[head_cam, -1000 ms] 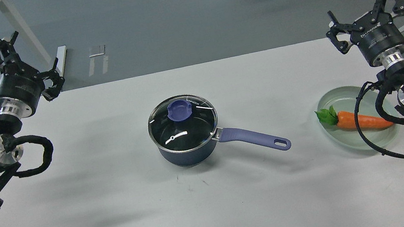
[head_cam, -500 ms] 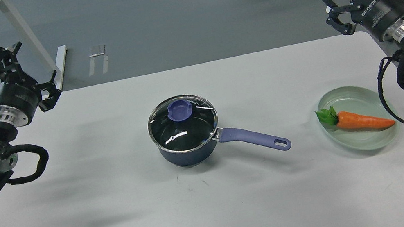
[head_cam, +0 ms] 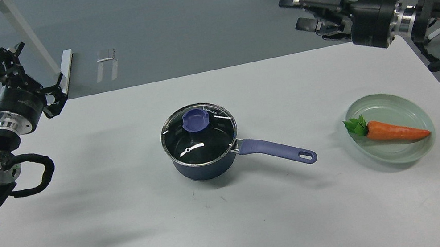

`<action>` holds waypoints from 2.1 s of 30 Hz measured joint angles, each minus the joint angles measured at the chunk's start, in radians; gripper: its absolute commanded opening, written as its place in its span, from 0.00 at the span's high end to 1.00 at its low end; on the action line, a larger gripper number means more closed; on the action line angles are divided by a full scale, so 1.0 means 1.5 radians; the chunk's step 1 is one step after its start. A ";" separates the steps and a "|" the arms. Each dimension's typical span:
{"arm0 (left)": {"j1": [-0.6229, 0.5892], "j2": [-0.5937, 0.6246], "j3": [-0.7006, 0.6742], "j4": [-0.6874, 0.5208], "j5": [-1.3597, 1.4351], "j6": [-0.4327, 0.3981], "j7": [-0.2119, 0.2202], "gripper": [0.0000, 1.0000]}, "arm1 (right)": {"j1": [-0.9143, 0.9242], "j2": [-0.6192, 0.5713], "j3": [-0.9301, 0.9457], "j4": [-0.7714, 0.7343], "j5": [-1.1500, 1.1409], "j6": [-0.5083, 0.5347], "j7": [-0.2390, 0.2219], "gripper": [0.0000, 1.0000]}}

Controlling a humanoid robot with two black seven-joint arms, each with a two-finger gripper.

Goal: Open pot lid
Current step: 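Reach the right gripper to the purple saucepan handle and grasp it, then reach the left gripper over the pot and grasp the purple lid knob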

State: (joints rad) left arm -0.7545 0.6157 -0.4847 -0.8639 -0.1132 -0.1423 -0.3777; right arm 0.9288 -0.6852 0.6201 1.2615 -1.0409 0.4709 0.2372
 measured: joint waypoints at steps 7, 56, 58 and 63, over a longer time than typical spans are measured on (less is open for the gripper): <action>0.000 0.006 0.001 -0.004 0.004 -0.002 0.002 0.01 | 0.000 -0.011 -0.084 0.178 -0.337 0.001 0.000 0.00; -0.083 0.054 0.003 -0.158 0.381 -0.030 0.040 0.01 | -0.014 0.050 -0.239 0.149 -0.635 0.000 0.002 0.76; -0.102 0.051 0.016 -0.185 0.503 -0.027 0.040 0.01 | -0.014 0.050 -0.239 0.150 -0.635 0.000 0.002 0.76; -0.146 0.021 0.076 -0.204 0.779 -0.012 0.040 0.01 | -0.014 0.051 -0.239 0.151 -0.634 0.000 0.002 0.76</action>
State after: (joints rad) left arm -0.9734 0.6472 -0.3701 -1.1700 1.0551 -0.1605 -0.3171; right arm 0.9074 -0.6089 0.2620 1.4883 -1.9926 0.4712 0.2409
